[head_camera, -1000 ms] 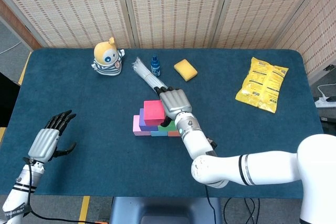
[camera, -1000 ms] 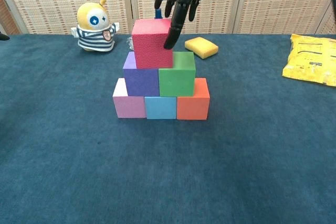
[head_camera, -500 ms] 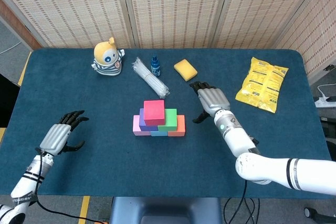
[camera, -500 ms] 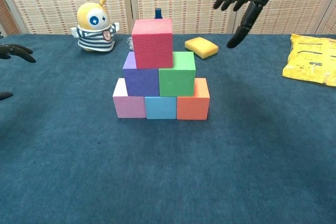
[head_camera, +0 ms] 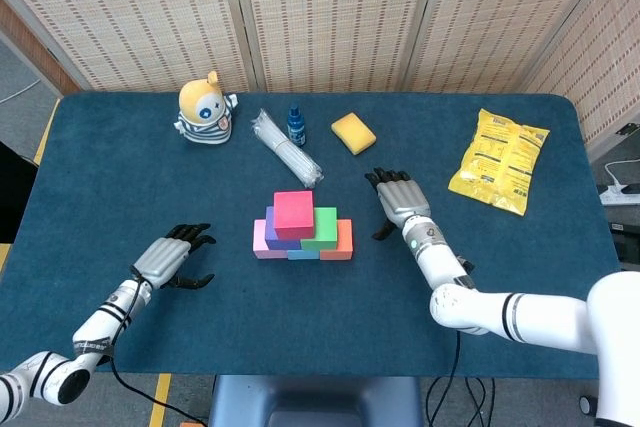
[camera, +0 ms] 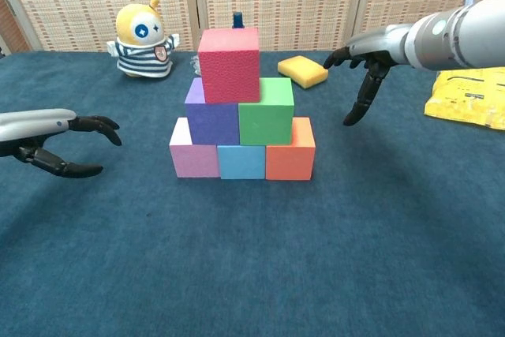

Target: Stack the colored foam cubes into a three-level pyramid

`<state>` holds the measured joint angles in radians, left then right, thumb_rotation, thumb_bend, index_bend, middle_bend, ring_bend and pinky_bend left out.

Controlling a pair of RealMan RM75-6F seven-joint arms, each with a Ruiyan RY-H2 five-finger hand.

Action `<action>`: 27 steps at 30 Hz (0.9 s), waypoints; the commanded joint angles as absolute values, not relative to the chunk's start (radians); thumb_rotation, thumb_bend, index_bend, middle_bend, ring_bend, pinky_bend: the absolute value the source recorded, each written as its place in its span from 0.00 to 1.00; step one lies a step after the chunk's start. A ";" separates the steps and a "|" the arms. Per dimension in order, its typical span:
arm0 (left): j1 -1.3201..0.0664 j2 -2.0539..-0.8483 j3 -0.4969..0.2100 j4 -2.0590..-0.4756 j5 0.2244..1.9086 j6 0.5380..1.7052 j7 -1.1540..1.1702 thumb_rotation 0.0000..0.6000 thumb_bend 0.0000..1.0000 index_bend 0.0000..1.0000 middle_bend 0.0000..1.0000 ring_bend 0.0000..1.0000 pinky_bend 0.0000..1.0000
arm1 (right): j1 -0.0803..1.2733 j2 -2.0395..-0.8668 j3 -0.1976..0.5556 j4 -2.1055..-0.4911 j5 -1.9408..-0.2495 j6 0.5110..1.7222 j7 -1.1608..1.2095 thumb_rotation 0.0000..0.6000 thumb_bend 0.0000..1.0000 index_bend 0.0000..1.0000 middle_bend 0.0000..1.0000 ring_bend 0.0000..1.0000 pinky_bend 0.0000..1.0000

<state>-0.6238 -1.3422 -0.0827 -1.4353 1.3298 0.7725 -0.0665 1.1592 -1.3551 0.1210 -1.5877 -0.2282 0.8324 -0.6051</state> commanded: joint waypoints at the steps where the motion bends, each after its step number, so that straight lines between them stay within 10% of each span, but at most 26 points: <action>1: -0.645 -1.369 -0.079 -1.415 1.317 0.753 -0.035 0.43 0.32 0.17 0.00 0.00 0.00 | 1.167 -1.413 0.116 -1.517 -0.234 0.815 -0.594 1.00 0.15 0.00 0.00 0.00 0.13; 27: -0.728 -1.498 -0.075 -1.324 1.316 0.711 -0.023 0.43 0.32 0.11 0.00 0.00 0.00 | 1.183 -1.630 0.153 -1.248 -0.277 0.770 -0.567 1.00 0.15 0.00 0.00 0.00 0.09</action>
<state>-0.7279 -1.4974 -0.0755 -1.3241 1.3160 0.7112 -0.0225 1.1829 -1.6281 0.1507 -1.2507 -0.2746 0.7704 -0.5676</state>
